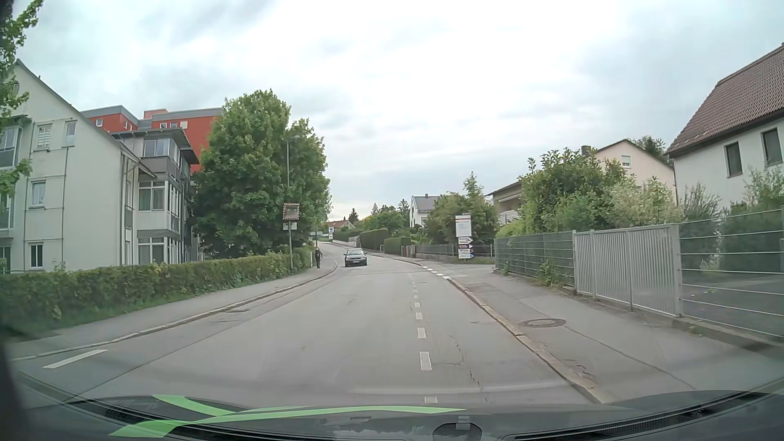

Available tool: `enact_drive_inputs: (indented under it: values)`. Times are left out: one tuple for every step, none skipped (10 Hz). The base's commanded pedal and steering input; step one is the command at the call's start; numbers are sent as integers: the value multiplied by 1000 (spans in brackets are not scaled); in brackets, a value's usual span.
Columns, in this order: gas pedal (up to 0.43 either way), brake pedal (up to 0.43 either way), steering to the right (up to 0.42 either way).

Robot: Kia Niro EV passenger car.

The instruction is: Follow the waypoints while adhering to traffic rules and regulations

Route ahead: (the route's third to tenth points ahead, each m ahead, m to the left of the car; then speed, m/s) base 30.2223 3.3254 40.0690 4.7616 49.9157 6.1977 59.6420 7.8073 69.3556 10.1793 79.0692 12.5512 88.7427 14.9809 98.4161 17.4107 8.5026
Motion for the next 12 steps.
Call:
enact_drive_inputs:
  values:
    - [98,0,-5]
    - [98,0,-7]
    - [98,0,-8]
    - [98,0,-9]
    - [98,0,-9]
    - [98,0,-10]
    - [98,0,-10]
    - [98,0,-10]
    - [98,0,-11]
    - [98,0,-11]
    - [87,0,-12]
    - [87,0,-12]
